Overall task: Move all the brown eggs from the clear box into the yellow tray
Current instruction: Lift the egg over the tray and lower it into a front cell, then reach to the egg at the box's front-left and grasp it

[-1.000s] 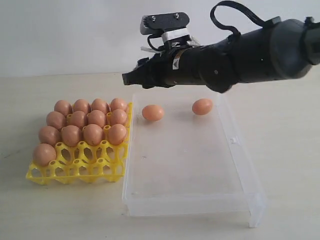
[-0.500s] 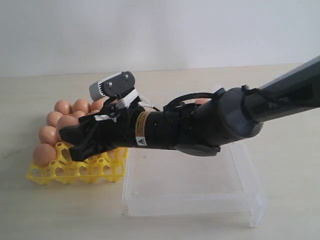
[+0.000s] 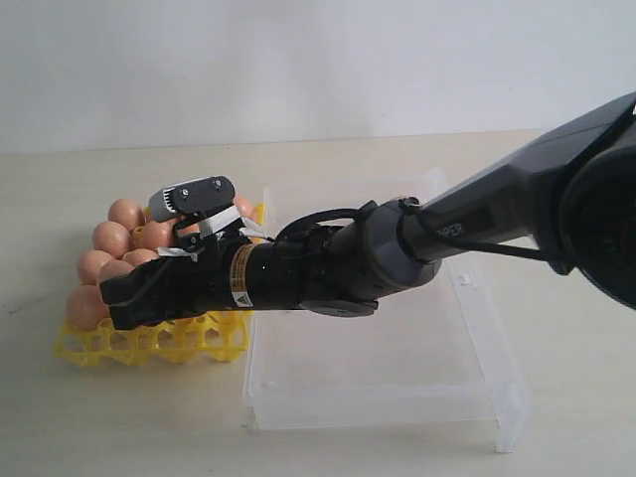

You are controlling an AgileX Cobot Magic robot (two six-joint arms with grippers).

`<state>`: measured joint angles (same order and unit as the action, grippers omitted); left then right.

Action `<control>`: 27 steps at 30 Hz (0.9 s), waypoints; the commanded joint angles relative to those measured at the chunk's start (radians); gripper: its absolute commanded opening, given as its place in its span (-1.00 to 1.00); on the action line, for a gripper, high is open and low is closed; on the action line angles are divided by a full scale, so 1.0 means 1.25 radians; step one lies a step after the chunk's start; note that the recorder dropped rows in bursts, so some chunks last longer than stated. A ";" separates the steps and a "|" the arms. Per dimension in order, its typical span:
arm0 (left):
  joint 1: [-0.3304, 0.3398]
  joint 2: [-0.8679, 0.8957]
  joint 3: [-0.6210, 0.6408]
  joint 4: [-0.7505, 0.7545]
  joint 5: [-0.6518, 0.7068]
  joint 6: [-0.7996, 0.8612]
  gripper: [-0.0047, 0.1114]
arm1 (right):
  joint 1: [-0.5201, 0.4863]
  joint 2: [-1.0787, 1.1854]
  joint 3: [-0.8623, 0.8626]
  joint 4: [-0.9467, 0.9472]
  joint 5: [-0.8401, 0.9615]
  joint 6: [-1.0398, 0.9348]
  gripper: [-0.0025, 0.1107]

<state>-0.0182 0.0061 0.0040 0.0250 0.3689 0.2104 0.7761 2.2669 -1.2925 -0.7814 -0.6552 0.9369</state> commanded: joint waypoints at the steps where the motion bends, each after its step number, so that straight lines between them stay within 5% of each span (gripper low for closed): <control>1: -0.001 -0.005 -0.003 0.000 -0.006 -0.003 -0.92 | 0.003 0.005 -0.012 -0.003 -0.003 0.006 -0.75; 8: -0.001 -0.005 -0.003 0.000 -0.006 -0.003 -0.92 | 0.003 0.010 -0.012 0.027 0.018 0.004 -0.04; 19: -0.001 -0.005 -0.003 0.000 -0.006 -0.003 -0.92 | 0.003 -0.034 -0.012 0.025 0.084 0.047 0.10; 22: -0.001 -0.005 -0.003 0.000 -0.006 -0.003 -0.92 | 0.003 -0.128 -0.012 -0.002 0.227 0.107 0.09; 27: -0.001 -0.005 -0.003 0.000 -0.006 -0.003 -0.92 | -0.003 -0.281 -0.029 0.092 0.769 0.053 0.09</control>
<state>-0.0182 0.0061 0.0040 0.0250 0.3689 0.2104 0.7817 2.0031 -1.3103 -0.7387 -0.0432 1.0720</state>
